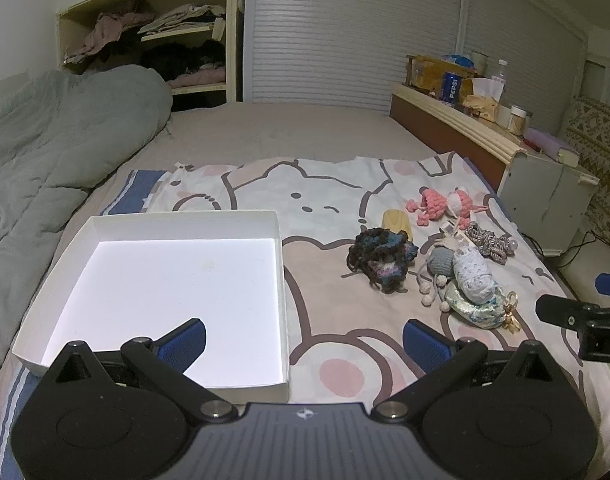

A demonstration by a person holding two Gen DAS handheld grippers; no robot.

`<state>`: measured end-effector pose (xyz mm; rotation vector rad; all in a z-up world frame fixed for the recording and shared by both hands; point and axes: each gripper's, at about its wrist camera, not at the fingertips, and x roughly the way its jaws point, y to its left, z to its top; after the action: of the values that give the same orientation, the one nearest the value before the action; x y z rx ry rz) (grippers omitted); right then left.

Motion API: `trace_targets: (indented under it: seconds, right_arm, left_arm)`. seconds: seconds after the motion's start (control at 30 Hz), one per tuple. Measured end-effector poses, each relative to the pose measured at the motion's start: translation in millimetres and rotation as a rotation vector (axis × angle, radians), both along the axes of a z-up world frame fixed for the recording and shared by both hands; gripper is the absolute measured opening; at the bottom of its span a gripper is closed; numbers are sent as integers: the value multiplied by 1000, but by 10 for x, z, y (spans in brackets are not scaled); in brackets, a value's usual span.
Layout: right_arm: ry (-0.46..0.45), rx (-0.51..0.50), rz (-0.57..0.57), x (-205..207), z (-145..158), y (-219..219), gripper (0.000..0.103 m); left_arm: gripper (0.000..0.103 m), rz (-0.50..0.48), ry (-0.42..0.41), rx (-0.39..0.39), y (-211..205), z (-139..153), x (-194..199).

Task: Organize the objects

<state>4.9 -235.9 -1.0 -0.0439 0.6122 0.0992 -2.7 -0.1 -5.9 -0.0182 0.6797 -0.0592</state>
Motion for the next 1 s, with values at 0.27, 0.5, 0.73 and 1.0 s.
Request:
trace_targets:
  seconds: [0.27,0.5,0.73,1.0]
  right_arm:
    - [-27,28,-40,140,39,-167,103]
    - [-52,59,-74,393,55,-269,103]
    - [-53,76,-79,683,-65,-351,103]
    - [-22,30,-67,1093,-298,-427,103]
  left_arm:
    - [103,-29,8,35,-84,-91,30]
    - [103,-80,33,20,-230,-198,81]
    - [103,-93,16,-13,-427,-313,160]
    - [103,-73,27,-4,-561,-426,458]
